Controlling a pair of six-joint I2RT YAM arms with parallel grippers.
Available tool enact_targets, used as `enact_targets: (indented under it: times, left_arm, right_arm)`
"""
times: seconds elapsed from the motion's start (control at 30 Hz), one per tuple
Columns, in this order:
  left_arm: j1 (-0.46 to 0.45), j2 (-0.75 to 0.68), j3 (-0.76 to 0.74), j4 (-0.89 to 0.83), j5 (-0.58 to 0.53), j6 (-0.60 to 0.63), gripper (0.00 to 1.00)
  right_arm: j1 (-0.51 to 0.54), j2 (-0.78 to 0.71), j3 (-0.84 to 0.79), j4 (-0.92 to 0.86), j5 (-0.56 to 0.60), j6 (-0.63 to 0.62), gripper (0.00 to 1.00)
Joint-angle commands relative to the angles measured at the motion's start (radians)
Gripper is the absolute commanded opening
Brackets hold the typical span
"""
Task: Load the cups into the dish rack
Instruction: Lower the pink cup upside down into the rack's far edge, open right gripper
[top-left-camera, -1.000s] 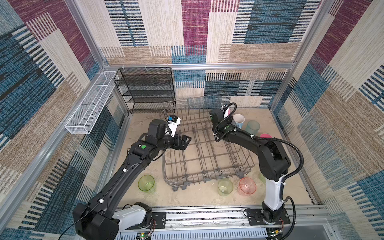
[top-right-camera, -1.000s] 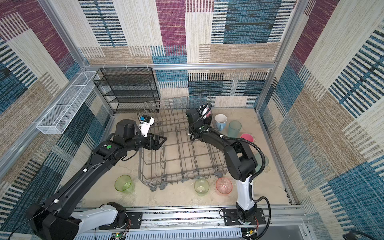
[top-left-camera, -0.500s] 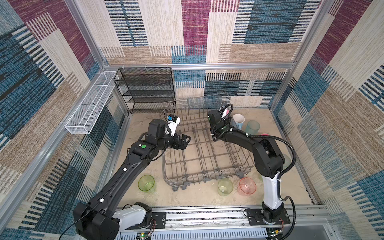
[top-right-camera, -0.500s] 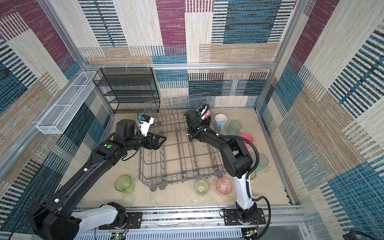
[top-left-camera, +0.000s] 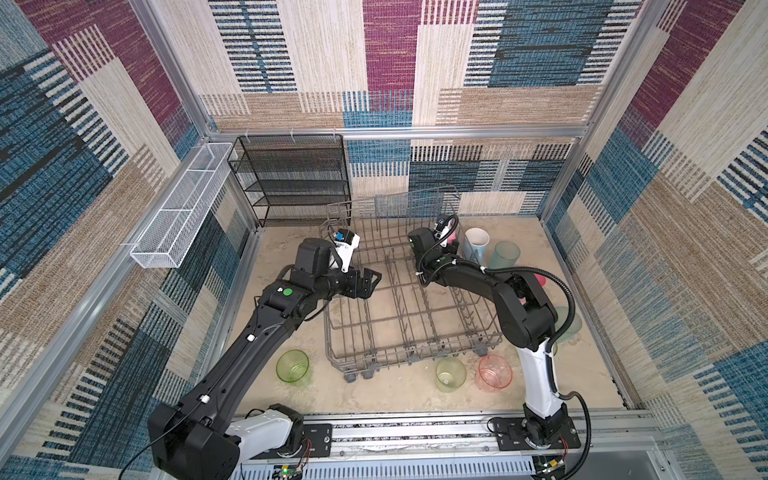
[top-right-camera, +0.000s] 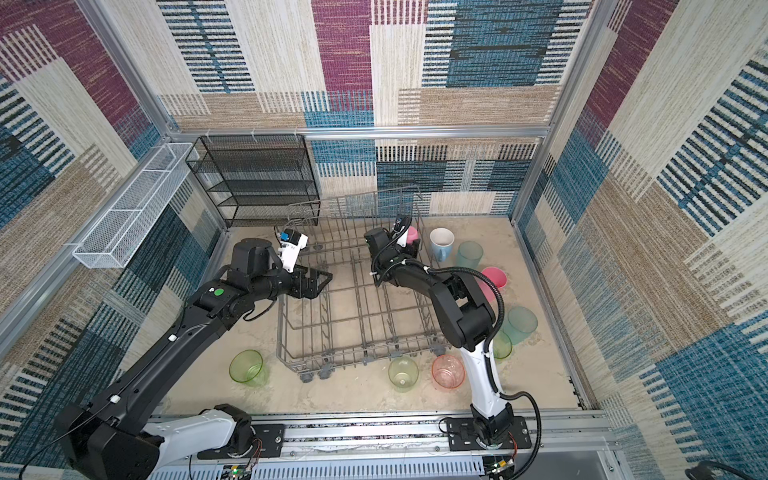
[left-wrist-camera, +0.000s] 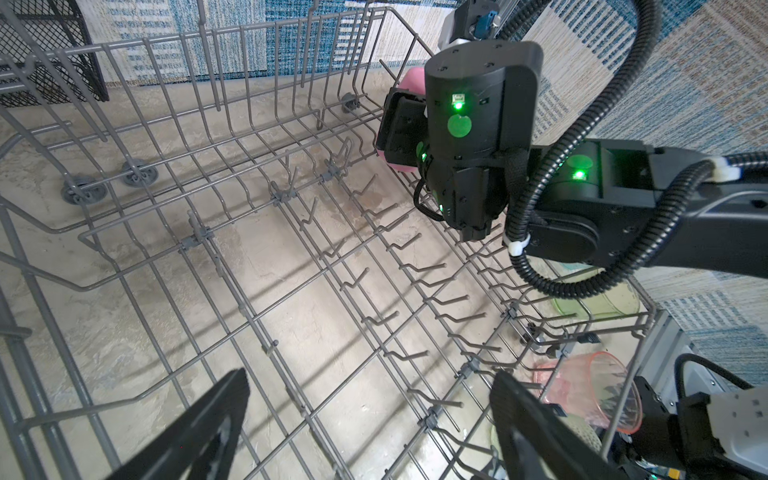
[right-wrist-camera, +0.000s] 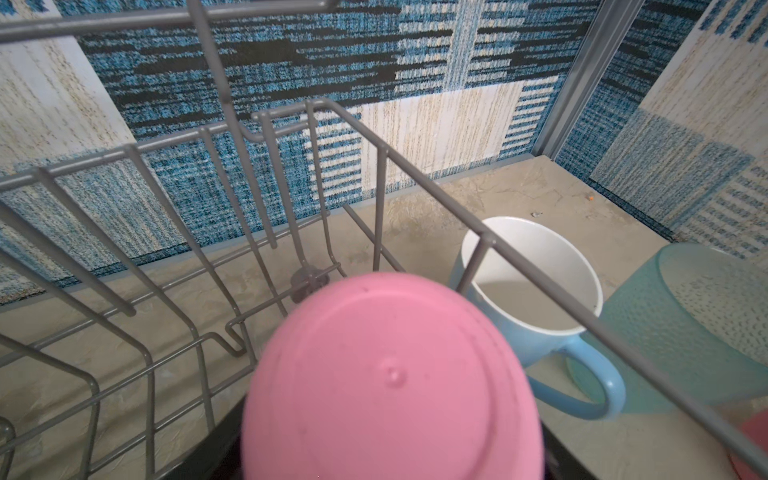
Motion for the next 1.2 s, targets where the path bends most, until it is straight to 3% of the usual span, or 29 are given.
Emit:
enact_targets:
  times: [0.0,0.17,0.67,1.17]
  left_arm:
    - [0.003,0.001,-0.002,0.023,0.005,0.004,0.94]
    - [0.004,0.003,-0.006,0.029,0.019,0.000,0.94]
    - [0.016,0.008,-0.008,0.033,0.016,-0.002,0.96]
    - [0.032,0.009,-0.008,0.034,0.017,-0.004,0.98]
  right_arm:
    - [0.000,0.015,0.010,0.010,0.005,0.038,0.72]
    - [0.002,0.027,0.005,0.000,-0.002,0.062,0.74]
    - [0.002,-0.035,-0.009,0.011,-0.141,0.022,0.97]
    - [0.010,-0.239,-0.044,-0.049,-0.269,-0.032,1.00]
